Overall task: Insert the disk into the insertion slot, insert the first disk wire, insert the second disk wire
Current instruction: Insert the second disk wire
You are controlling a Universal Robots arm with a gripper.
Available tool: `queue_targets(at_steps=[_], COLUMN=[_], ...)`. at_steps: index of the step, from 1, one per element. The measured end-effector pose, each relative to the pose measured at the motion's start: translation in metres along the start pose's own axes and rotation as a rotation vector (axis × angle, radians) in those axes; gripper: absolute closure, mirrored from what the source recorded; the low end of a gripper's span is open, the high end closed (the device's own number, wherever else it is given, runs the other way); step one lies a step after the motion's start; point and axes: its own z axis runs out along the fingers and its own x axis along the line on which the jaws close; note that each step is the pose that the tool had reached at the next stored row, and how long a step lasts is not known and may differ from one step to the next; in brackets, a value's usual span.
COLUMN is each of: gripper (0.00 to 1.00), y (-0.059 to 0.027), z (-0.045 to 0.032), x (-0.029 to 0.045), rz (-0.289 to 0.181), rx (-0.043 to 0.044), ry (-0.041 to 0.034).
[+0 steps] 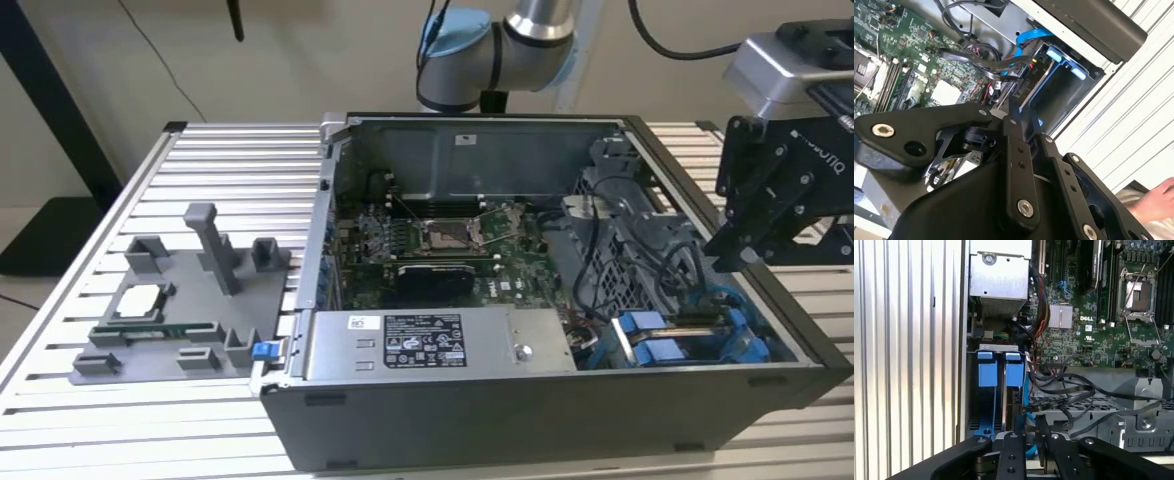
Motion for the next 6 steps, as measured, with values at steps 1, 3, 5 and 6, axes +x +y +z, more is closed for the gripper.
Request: queue_targets(at_steps=[1,3,5,6], gripper=[0.00,0.00,0.00,0.00], y=[0.0000,0.0000,0.0000,0.0000], z=[0.0000,-0.0001,-0.0001,-0.0001], x=[0.0000,0.0000,0.0000,0.0000], rz=[0.000,0.000,0.000,0.000], rx=[0.0000,-0.0002,-0.0004,-0.0004], ry=[0.0000,0.0002,0.0001,0.0001])
